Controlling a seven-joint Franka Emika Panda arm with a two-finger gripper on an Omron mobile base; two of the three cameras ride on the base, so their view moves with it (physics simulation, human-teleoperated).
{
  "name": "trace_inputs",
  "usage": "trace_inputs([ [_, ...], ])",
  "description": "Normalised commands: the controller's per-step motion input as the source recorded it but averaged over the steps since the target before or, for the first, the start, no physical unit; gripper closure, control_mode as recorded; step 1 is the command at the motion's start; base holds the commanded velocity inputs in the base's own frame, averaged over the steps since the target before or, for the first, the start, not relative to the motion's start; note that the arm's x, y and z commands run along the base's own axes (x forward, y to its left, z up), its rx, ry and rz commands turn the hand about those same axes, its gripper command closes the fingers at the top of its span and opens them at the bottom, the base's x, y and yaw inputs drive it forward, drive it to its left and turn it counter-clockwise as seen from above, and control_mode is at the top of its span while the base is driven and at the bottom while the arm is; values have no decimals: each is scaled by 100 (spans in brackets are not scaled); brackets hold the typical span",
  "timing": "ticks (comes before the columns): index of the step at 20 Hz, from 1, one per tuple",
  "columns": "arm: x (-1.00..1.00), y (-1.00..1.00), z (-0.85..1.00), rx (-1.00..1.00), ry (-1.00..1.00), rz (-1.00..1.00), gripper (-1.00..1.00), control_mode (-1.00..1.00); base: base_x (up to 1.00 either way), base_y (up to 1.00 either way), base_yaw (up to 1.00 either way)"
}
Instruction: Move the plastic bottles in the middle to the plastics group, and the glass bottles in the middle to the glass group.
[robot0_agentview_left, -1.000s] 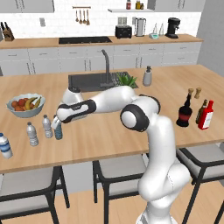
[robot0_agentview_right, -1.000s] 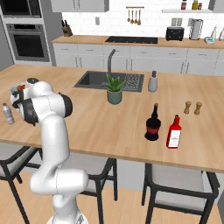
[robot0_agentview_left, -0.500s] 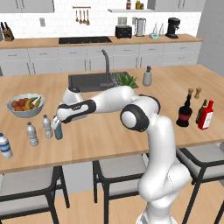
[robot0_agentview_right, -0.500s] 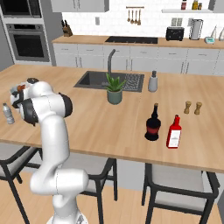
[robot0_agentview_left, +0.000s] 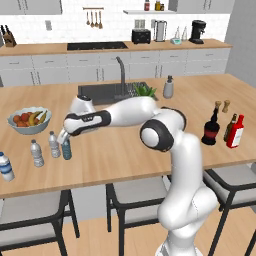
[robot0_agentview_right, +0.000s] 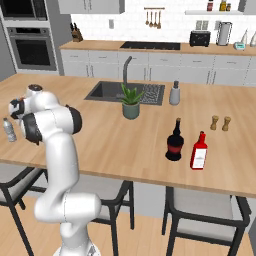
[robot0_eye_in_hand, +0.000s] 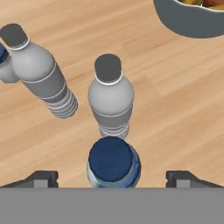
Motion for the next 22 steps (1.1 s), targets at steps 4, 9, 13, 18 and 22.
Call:
trace_inputs([
  [4, -22, 0, 79, -5, 9, 0, -100, -100, 0, 0, 0],
  [9, -17, -14, 41, -13, 14, -2, -100, -100, 0, 0, 0],
  [13, -40, -36, 18, -4, 15, -10, -100, -100, 0, 0, 0],
  [18, -56, -48, 2, 0, 8, -16, -100, -100, 0, 0, 0],
  [22, -73, -69, 0, 2, 1, -23, -100, -100, 0, 0, 0],
])
